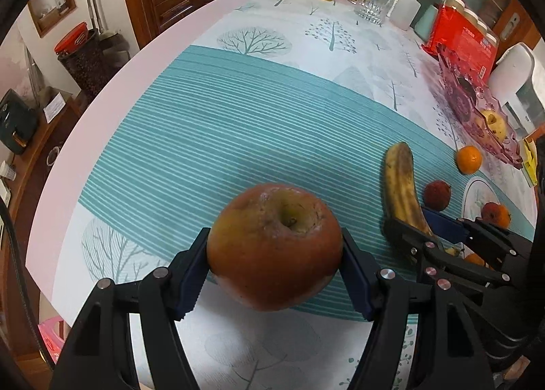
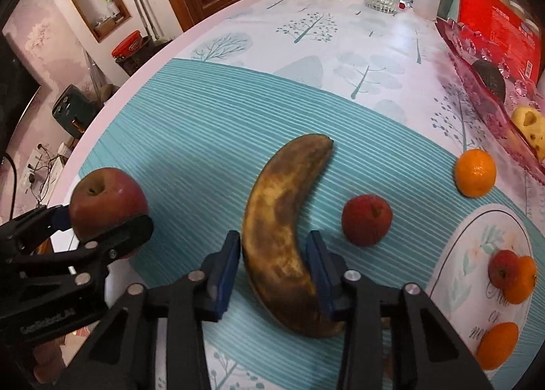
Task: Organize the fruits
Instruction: 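Carry the apple and banana into the pink bowl with both grippers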
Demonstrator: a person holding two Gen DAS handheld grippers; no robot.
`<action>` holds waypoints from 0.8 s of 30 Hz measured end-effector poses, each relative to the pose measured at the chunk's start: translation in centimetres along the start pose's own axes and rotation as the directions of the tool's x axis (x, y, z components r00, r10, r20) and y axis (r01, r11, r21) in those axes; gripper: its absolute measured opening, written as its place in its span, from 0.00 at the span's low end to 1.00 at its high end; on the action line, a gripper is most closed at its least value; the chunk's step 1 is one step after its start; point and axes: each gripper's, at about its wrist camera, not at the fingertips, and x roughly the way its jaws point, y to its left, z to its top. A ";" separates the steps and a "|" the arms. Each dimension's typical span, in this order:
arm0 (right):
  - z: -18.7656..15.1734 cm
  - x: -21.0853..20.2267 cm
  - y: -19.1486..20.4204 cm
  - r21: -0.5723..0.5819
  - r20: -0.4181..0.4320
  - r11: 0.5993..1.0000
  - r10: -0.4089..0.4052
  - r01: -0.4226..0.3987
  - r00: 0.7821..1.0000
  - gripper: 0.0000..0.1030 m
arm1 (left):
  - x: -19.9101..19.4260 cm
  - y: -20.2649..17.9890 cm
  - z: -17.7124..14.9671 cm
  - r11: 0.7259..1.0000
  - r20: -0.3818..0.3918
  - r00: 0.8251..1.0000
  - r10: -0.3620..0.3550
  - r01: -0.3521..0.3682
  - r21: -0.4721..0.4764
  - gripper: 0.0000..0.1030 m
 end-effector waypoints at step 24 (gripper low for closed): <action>0.2 -10.8 -3.4 0.121 0.206 0.992 0.006 -0.031 0.979 0.32 | -5.7 -6.9 3.7 0.980 0.076 0.993 -0.091 0.075 0.187 0.67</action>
